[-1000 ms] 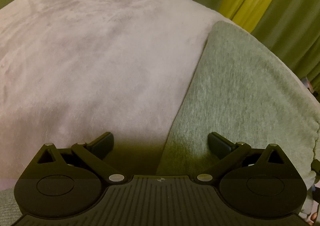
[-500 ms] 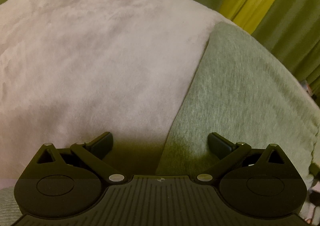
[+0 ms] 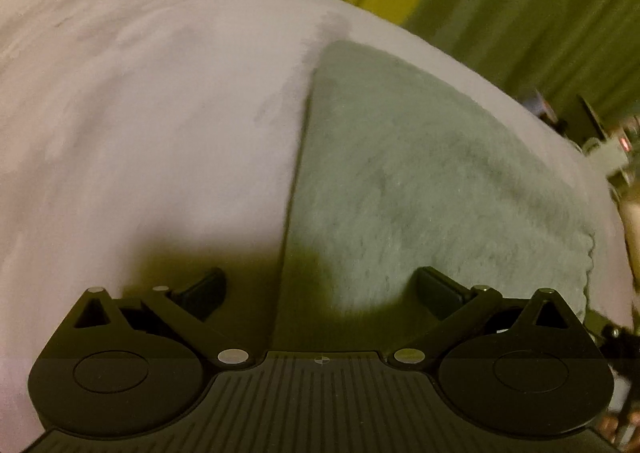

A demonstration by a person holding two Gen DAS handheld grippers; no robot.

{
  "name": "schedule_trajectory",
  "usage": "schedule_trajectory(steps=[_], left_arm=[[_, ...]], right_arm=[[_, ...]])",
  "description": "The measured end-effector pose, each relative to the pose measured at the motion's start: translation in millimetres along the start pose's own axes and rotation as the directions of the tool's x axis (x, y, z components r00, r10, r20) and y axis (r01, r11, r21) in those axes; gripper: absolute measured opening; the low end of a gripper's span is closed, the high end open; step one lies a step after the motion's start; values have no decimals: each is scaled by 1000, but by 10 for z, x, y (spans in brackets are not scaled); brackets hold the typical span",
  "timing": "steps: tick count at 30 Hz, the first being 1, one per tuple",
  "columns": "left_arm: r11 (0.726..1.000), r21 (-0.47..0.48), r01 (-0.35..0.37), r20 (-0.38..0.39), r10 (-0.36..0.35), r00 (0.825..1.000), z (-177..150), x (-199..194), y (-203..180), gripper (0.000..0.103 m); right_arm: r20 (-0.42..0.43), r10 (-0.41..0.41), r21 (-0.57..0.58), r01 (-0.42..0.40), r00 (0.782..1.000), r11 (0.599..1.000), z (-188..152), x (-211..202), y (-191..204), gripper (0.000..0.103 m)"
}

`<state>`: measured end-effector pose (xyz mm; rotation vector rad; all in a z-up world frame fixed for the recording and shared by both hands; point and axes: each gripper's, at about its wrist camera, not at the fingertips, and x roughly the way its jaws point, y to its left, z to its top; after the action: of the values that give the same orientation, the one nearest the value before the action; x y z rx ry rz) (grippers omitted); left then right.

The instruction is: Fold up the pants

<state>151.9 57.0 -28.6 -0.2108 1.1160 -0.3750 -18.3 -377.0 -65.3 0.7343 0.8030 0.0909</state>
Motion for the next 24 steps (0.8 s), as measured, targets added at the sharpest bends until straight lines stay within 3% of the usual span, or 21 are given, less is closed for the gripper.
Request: schedule_trajectory(steps=[5,8,10,16,18,19,21,24], left_arm=[[995,94,44,28,-47,999,137,-52,-92,103],[978,108,177,-55,-171,984,164,115,-142,103],[971,115,207,-88,-198,976,187,260,-136,103],[940,1,341,-73,-340,938,311,317,-27,103],[950,36,309,-83,-306,949,276,399,-70,103],[954,69,291,-94,-285,954,267,454,-115,103],[957,116,266,-81,-258,963,252,486,-206,103],[973,91,210,-84,-203,976,244,483,-318,103]], right_arm=[[-83,11,32,-9,997,999,186,80,-27,99],[-115,30,60,-24,993,998,283,142,-57,99],[-131,45,70,-36,990,997,333,186,-65,99],[-181,102,90,-87,978,992,426,279,-63,99],[-197,115,76,-102,974,992,430,307,-23,97],[-205,111,51,-102,972,993,426,324,6,89],[-225,101,22,-99,969,995,440,375,34,86],[-235,102,47,-94,967,994,472,438,75,83]])
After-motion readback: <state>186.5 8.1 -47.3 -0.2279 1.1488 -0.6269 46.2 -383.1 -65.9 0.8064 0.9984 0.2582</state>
